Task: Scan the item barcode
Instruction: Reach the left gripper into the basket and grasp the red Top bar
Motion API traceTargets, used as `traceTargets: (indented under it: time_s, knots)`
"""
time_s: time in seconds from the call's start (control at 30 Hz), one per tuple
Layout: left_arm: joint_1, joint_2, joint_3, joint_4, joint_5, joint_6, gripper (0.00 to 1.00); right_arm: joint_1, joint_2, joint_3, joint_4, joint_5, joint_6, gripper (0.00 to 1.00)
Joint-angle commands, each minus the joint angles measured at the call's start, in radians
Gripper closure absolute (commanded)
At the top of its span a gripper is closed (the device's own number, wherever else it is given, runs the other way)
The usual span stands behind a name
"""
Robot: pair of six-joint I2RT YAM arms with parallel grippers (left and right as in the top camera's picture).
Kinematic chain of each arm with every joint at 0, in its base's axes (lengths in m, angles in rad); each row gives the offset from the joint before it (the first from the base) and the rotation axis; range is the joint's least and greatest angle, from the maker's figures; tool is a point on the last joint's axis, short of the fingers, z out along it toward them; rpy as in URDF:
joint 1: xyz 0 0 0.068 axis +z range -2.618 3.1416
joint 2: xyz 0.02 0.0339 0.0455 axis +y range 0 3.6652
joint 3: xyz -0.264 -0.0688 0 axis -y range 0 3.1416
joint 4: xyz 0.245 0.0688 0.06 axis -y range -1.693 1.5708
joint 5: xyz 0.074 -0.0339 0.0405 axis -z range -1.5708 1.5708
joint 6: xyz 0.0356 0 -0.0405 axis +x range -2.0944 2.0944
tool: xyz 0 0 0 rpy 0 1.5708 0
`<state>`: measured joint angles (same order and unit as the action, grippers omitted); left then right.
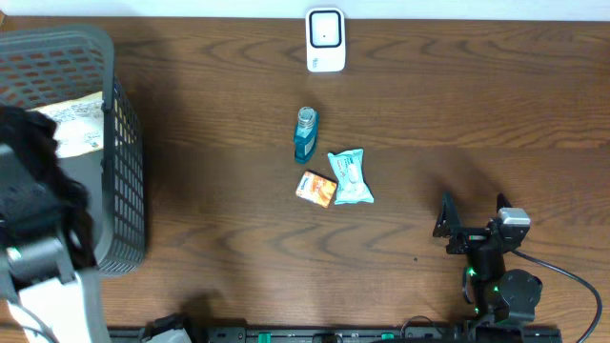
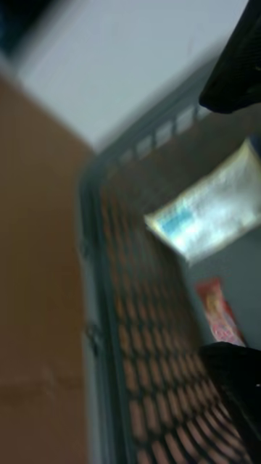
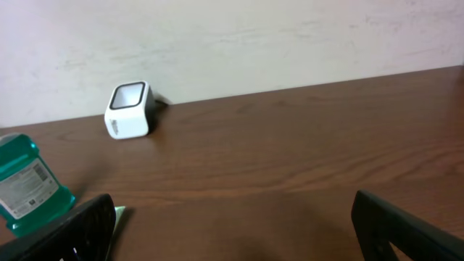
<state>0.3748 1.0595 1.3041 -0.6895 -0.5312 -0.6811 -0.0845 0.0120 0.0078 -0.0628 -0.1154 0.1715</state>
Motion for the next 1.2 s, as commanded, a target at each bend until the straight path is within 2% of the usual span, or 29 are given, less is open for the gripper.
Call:
traceTargets:
  time_s: [0.0, 0.1, 0.33, 0.67, 0.93, 1.17]
  knots:
    - [0.153, 0.113, 0.003, -0.034, 0.288, -0.089, 0.0, 0.004, -0.005, -0.002, -0.002, 0.001, -0.008, 0.01]
    - [0.254, 0.23, 0.003, -0.068, 0.4, -0.087, 0.02, 0.004, -0.005, -0.002, -0.002, 0.001, -0.008, 0.01]
    - [0.339, 0.435, -0.044, -0.038, 0.364, -0.009, 0.02, 0.004, -0.005, -0.002, -0.002, 0.001, -0.008, 0.01]
    - [0.372, 0.651, -0.076, 0.065, 0.336, 0.361, 0.05, 0.004, -0.005, -0.002, -0.002, 0.001, -0.008, 0.01]
    - [0.374, 0.761, -0.077, 0.086, 0.336, 0.419, 0.06, 0.004, -0.005, -0.002, -0.002, 0.001, -0.008, 0.01]
    - [0.374, 0.817, -0.103, 0.108, 0.336, 0.419, 0.06, 0.004, -0.005, -0.002, -0.002, 0.001, -0.008, 0.01]
